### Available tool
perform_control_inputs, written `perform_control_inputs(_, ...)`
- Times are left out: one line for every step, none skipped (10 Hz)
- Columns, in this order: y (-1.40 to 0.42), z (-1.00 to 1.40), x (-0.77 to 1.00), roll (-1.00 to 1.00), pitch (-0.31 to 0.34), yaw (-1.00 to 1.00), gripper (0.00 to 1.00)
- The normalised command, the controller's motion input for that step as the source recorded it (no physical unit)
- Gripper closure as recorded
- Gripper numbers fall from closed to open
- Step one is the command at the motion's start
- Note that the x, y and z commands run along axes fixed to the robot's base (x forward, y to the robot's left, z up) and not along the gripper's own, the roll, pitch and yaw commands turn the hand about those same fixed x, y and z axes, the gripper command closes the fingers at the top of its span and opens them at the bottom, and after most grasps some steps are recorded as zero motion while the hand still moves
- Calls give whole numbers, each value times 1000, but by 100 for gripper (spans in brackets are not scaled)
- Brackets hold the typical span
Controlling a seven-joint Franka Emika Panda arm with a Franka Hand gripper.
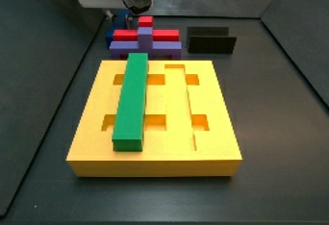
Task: Pick up the blue object. Move up. Move to above the board. Insert the blue object.
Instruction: Pick up the blue object.
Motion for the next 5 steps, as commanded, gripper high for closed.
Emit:
perform_control_inputs(0,0,0,0,0,0,100)
perform_control_inputs(0,0,0,0,0,0,100)
perform_control_inputs(0,0,0,0,0,0,100)
perform_control_inputs(0,0,0,0,0,0,100)
perform_control_inputs(0,0,0,0,0,0,100)
